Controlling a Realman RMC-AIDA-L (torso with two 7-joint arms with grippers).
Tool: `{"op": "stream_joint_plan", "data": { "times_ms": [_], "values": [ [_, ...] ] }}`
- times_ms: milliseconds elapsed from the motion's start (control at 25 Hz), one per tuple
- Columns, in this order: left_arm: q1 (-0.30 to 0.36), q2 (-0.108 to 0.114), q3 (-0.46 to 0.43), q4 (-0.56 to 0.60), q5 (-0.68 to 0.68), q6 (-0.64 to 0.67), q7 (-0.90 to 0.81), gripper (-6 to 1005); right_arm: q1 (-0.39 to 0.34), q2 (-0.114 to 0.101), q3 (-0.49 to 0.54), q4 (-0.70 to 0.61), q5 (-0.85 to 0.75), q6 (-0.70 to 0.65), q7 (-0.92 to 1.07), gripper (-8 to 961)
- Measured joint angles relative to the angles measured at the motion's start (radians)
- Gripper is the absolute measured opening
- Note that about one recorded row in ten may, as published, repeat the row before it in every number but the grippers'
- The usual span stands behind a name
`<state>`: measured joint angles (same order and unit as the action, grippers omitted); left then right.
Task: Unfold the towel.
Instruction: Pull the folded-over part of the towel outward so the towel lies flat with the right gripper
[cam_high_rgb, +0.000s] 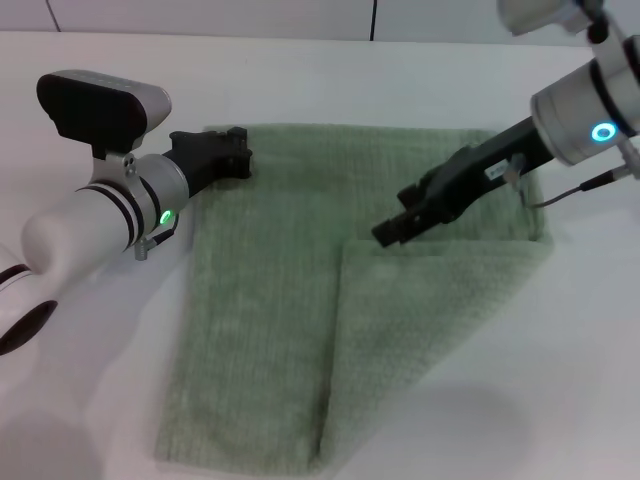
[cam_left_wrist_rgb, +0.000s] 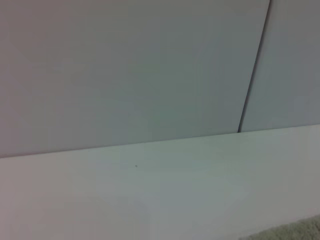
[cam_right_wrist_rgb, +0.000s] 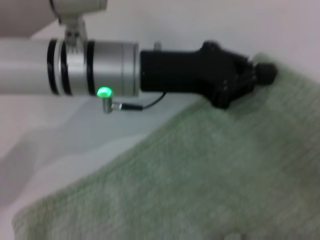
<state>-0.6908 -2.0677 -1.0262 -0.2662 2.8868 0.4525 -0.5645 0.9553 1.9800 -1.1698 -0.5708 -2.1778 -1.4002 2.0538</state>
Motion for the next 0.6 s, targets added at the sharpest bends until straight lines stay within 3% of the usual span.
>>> {"op": "stream_joint_plan", "data": {
  "times_ms": [80,240,280,600],
  "values": [
    [0.002,0.000,-0.001,-0.002,0.000,0.000,0.000,-1,0.012,0.022,-0.001,0.001,-0.049,0.003,0.002,791],
    [0.003,0.000,-0.001,-0.002,0.000,0.000,0.000,-1,0.018,0.045,-0.001,0.001,-0.091,0.028,0.009,783],
    [0.003,0.000,-0.002,-0.002,0.000,0.000,0.000,-1,0.020,0.063,-0.003,0.001,-0.114,0.066,0.014,781],
    [0.005,0.000,-0.006,-0.004,0.000,0.000,0.000,-1,0.030,0.090,-0.024,0.017,-0.130,0.153,0.010,766]
  ]
}}
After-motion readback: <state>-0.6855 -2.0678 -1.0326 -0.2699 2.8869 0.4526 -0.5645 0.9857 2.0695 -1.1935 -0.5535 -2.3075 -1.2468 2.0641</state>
